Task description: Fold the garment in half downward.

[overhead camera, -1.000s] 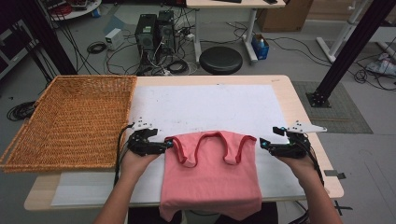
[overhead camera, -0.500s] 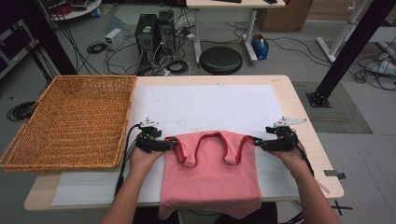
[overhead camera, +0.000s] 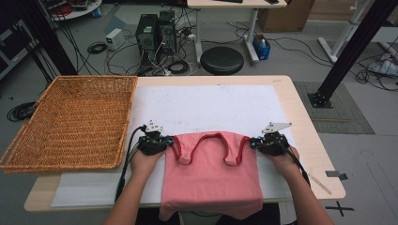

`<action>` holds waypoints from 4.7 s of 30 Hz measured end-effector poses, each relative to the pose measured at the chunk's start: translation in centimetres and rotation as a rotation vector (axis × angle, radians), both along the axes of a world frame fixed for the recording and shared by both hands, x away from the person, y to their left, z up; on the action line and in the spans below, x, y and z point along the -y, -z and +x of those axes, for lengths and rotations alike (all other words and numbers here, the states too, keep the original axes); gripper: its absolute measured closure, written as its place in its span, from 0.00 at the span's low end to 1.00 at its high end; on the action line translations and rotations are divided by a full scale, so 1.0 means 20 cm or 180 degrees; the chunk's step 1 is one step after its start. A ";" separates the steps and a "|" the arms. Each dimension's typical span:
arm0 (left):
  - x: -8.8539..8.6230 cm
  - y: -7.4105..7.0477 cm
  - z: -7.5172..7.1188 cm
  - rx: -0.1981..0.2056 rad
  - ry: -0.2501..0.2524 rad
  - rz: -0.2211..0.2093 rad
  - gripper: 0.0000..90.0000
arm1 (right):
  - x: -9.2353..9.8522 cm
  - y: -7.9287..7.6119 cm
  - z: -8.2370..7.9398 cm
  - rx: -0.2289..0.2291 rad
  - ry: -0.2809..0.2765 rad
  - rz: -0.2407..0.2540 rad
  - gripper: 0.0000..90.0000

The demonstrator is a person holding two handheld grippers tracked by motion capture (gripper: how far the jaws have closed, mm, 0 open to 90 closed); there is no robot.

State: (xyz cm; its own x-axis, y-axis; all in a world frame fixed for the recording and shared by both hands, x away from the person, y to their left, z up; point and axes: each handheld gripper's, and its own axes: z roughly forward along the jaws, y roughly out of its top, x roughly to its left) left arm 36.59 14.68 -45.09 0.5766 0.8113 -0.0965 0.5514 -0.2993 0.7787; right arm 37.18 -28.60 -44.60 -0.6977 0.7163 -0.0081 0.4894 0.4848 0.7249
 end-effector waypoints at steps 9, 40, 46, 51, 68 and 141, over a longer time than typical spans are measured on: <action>-0.05 -0.08 0.03 0.0178 -0.0039 -0.0211 0.93 | 0.02 -0.13 0.03 0.0165 0.0088 0.0169 0.94; -0.14 -0.34 0.48 0.0508 0.0080 -0.0787 0.93 | 0.04 -0.42 0.56 0.0363 0.0122 0.0280 0.94; -0.12 -0.34 0.45 0.0478 0.0199 -0.0763 0.93 | 0.08 -0.40 0.53 0.0359 0.0045 0.0340 0.94; -0.09 -0.34 0.40 0.0480 0.0246 -0.0587 0.93 | 0.09 -0.36 0.48 0.0384 0.0020 0.0365 0.94; -0.11 -0.34 0.33 0.0533 0.0285 -0.0604 0.93 | 0.08 -0.36 0.37 0.0431 -0.0027 0.0383 0.94; -0.11 -0.01 -0.39 -0.0142 0.0722 -0.0209 0.47 | 0.10 -0.04 -0.46 -0.0242 -0.0294 0.0259 0.68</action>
State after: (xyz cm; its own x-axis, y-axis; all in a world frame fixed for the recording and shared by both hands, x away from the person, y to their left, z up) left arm 28.70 16.84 -44.93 0.7373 0.6528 -0.1741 0.5101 -0.3690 0.7769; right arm 28.05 -30.57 -43.86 -0.7572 0.6451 0.1027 0.5003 0.4716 0.7262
